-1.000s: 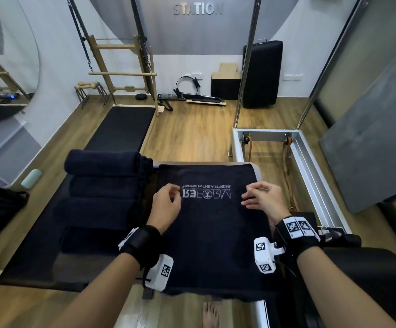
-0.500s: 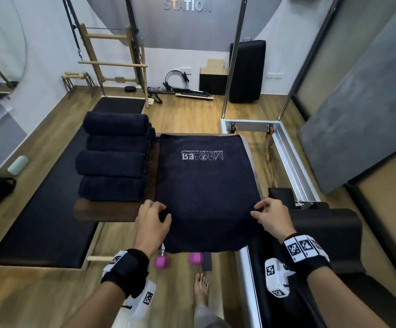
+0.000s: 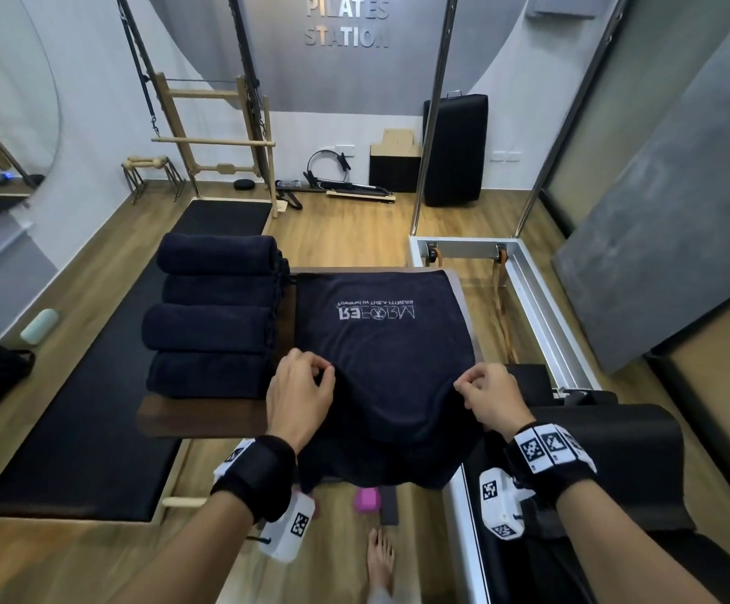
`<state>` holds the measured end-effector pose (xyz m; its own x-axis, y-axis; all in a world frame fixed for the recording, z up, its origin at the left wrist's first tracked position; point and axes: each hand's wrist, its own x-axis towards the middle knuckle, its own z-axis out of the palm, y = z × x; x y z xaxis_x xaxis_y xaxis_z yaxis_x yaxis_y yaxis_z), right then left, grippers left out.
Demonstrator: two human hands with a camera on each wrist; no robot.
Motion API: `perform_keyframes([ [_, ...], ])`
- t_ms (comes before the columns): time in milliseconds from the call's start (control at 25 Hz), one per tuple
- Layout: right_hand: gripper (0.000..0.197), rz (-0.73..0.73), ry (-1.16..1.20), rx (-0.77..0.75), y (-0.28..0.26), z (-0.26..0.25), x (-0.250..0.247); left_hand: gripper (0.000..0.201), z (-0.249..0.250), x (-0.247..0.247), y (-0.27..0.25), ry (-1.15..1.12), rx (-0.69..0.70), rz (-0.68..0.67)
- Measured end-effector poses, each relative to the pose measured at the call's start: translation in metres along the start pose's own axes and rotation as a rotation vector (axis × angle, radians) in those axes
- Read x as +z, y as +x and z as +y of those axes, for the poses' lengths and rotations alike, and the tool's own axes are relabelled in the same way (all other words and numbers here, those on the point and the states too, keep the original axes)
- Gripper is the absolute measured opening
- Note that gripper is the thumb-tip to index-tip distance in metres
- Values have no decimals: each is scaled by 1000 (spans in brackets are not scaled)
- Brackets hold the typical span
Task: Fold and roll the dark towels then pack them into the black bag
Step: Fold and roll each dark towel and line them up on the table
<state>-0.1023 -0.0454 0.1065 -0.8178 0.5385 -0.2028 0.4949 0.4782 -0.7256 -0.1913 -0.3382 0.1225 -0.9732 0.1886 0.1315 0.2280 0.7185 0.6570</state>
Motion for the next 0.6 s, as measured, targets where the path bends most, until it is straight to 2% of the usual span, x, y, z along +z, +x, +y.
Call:
perform_keyframes([
  [160,15,-31,145,-89,56,-43,1,10,28,0,64,-7,49,78],
  [320,18,-31,238,-139,121,-94,11,6,44,12,123,-36,19,120],
  [400,21,-35,235,-133,140,-109,20,6,45,24,137,-97,-4,63],
  [480,16,-48,227,-97,149,-109,27,4,39,39,138,-244,-31,-52],
  [560,5,-79,241,-42,145,-94,31,22,27,48,120,-322,-32,-115],
  [600,4,-88,242,-20,140,-83,32,29,19,49,109,-326,-36,-103],
])
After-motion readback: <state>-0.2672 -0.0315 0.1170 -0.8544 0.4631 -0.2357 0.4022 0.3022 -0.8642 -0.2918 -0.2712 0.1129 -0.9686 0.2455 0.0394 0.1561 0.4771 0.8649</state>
